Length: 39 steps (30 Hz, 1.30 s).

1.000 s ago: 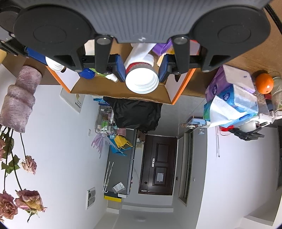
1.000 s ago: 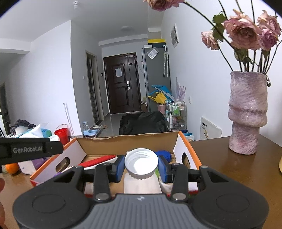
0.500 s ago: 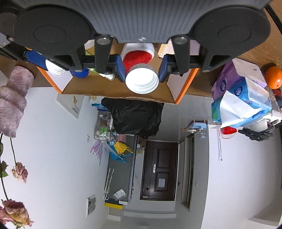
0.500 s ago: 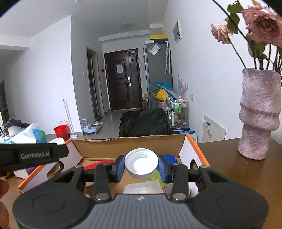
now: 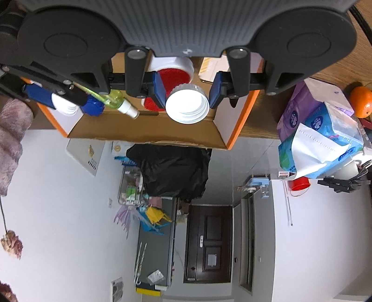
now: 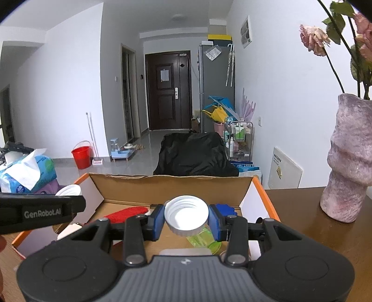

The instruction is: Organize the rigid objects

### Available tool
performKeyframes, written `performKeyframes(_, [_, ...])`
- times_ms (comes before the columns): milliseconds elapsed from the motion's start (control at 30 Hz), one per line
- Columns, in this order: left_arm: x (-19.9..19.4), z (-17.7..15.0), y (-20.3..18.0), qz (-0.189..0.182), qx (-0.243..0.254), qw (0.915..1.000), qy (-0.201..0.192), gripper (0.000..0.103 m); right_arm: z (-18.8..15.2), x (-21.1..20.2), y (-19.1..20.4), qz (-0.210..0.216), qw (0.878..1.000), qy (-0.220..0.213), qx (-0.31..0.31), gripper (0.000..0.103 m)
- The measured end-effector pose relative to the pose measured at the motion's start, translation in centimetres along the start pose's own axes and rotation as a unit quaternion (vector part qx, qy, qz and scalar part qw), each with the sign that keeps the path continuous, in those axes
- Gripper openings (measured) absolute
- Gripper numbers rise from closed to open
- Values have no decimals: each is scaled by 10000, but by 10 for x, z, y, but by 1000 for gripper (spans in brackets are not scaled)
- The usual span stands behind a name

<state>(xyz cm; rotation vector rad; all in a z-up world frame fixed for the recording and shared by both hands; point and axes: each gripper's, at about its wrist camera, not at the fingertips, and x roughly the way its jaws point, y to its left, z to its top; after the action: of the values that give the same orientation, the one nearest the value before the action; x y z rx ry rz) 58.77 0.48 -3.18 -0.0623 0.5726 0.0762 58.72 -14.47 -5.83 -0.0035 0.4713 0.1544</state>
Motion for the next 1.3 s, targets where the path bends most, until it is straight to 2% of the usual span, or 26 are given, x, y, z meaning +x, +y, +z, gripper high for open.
performKeyframes(233, [11,3,3,-25,22,9996,278,41,2,7,2,-71,9996,269,-93,40])
performKeyframes(300, [10,3,4,-88,6,9996,263,49,2,8,2,-87,9993,350,-136,40])
performKeyframes(367, [5,4,5,-102,2,9998,149,76,3,7,2,-148,9990,367,-205,56])
performKeyframes(400, [1,4,4,-52,25,10000,70,81,3,6,0,-167,9991,344,-187,73])
performKeyframes(433, [-2,4,4,11,46,10000,4,89,4,4,-1,-180,9993,302,-159,85])
performKeyframes(500, [-7,6,6,92,25,9999,-100,96,5,-1,-5,-198,9995,203,-131,87])
performKeyframes(567, [-10,7,8,169,-38,9997,-172,103,7,-4,-9,-185,9996,170,-91,95])
performKeyframes(600, [-11,8,9,210,-84,9995,-204,103,6,-5,-11,-186,9997,140,-54,103])
performKeyframes(733, [-14,10,11,243,-183,9993,-236,103,7,-5,-16,-256,9997,53,8,103])
performKeyframes(1000, [-26,7,9,293,-43,9988,-395,103,8,-10,-19,-212,9998,58,1,103])
performKeyframes(1300, [-51,0,15,254,-42,9982,-541,103,6,-33,-15,-185,9997,-69,-109,103])
